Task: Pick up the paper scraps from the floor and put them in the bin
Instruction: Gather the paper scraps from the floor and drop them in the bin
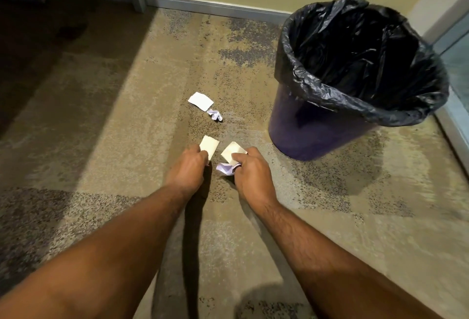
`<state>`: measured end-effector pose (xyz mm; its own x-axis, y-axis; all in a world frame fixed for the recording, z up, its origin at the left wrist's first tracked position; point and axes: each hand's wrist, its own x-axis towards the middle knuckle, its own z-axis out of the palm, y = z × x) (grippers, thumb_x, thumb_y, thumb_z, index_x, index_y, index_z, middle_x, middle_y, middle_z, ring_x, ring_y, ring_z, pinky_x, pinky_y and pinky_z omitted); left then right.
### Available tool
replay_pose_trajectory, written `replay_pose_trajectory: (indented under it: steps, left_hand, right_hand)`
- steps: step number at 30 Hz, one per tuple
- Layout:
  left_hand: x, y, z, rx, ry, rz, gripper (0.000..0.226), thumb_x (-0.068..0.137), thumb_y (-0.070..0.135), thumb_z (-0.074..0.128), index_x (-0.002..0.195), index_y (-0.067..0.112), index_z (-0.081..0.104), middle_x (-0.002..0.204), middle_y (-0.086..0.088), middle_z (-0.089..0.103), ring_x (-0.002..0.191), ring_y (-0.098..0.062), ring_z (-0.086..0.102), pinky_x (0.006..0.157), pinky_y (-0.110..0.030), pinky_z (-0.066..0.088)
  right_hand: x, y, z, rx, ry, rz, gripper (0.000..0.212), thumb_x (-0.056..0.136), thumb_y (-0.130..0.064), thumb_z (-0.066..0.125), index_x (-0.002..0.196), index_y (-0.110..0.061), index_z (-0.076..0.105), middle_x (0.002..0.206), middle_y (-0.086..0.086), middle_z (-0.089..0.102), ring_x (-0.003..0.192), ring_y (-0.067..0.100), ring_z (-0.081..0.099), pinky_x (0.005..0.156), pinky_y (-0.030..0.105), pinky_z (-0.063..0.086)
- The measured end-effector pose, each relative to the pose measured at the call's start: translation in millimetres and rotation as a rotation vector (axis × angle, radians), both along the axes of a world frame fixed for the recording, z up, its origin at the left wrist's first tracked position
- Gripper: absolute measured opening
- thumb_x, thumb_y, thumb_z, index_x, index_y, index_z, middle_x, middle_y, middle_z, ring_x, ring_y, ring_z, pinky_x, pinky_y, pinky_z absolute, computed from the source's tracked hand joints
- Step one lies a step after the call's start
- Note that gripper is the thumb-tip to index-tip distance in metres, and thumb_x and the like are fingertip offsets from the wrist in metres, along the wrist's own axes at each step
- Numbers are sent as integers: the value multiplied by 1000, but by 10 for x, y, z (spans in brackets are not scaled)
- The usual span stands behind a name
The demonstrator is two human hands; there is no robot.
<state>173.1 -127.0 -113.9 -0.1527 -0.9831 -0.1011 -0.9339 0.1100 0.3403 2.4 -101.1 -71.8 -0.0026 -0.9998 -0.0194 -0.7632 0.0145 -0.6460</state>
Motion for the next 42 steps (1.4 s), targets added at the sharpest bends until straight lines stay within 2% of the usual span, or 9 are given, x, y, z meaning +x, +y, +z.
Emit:
replay_pose_trajectory:
  steps: [5,8,12,15,19,22,26,35,42]
  left_hand:
    - [-134,17,288,-128,253,170,13,93,-3,62,91,9,68,101,-2,57,86,-12,50,65,-13,37]
    - [-404,-173,842,-356,493,334,17,91,0,65,99,13,71,102,3,59,87,-9,53,73,-13,36]
    - [-885,-592,1800,-555,865,379,18,88,5,68,92,22,67,98,5,60,82,-8,59,71,-20,50]
    - [-1222,-774,2349,-665,1004,274,6,89,9,70,92,14,71,96,4,61,81,4,60,72,-8,48]
    - [-1571,-868,2565,-601,910,23,10,90,13,73,98,9,77,99,-3,67,84,10,59,75,2,38]
    - [-1723,-857,2549,-569,740,-163,26,96,18,65,119,9,73,116,-7,70,108,-14,64,93,-6,36]
    - [-1722,-774,2434,-563,667,-239,34,101,20,55,133,12,65,132,-3,66,126,-18,55,109,-29,39]
    - [-943,-739,1743,-521,659,217,29,103,20,49,129,20,61,125,0,55,118,-14,52,100,-34,46]
    - [-176,-475,827,34,337,376,70,91,44,69,150,16,43,151,-11,41,136,-29,45,114,-44,38]
  right_hand:
    - [-49,-16,525,-170,10,63,45,90,6,59,133,-7,65,123,2,56,109,17,57,91,26,52]
    - [11,-111,1011,-427,-10,58,44,88,4,61,130,-6,66,120,6,58,107,19,55,88,32,53]
    - [-25,-314,1792,-787,-108,-154,41,89,2,53,128,-2,66,120,14,59,105,25,59,84,36,55]
    - [-303,-437,2269,-872,-158,-331,43,90,3,50,130,0,64,124,17,56,110,24,59,93,31,53]
    - [-800,-528,2456,-676,-83,-478,45,91,-1,44,133,1,61,126,17,52,110,24,55,88,12,34]
    - [-1030,-509,2393,-465,22,-467,43,95,-3,46,136,-2,58,133,17,47,116,30,53,88,18,33]
    - [-1068,-413,2322,-389,98,-444,54,93,0,45,145,-12,53,153,15,37,140,29,39,111,33,34]
    - [-438,-287,2024,-840,164,-164,26,90,1,54,110,-3,70,111,12,60,101,26,52,82,33,45]
    - [-102,-196,1188,-445,277,96,33,92,-11,60,125,-16,63,121,1,53,111,18,47,91,37,50]
